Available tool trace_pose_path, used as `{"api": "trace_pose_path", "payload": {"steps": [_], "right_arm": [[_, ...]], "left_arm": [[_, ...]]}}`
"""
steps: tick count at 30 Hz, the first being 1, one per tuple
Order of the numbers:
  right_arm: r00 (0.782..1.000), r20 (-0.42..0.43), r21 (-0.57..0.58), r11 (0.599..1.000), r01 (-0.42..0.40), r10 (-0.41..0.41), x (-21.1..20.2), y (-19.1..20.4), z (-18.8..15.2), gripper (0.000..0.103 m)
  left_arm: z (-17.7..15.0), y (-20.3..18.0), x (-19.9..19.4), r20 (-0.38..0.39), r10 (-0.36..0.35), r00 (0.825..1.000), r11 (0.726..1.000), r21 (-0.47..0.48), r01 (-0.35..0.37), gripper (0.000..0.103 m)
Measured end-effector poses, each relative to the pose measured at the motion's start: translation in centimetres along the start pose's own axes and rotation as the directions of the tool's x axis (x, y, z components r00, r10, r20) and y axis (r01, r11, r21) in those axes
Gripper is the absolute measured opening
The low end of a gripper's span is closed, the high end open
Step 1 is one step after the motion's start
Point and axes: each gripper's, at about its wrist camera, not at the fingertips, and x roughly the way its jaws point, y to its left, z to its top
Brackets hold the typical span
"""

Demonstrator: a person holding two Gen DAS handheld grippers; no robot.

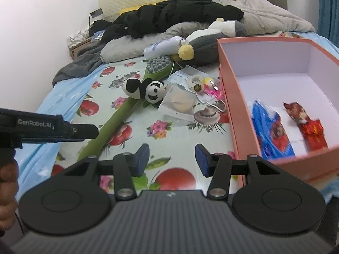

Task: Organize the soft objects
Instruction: 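Move both open tools back toward the panda plush and tissue, then grasp the panda plush with the left tool while the right tool grasps the white tissue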

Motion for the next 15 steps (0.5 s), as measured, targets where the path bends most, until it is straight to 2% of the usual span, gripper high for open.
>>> {"api": "trace_pose_path", "payload": {"steps": [6,13,15], "right_arm": [[1.000,-0.009,-0.029,1.000,-0.004,0.004,4.0,0.0,2.1,0.051],[0.999,-0.031,-0.032,0.999,-0.011,0.010,9.3,-0.2,3.9,0.051],[0.999,-0.040,-0.041,0.999,-0.017,0.016,10.9,-0.2,4.4,0.051]], "left_arm": [[2.8,1.9,3.5,-0.004,0.019,1.000,0.999,-0.027,-0.019,0.036],[6.4,3.5,7.6,0.009,0.009,1.000,0.999,-0.054,-0.009,0.036],[7.5,3.7,8.6,0.014,0.010,1.000,0.998,-0.061,-0.009,0.051]]}}
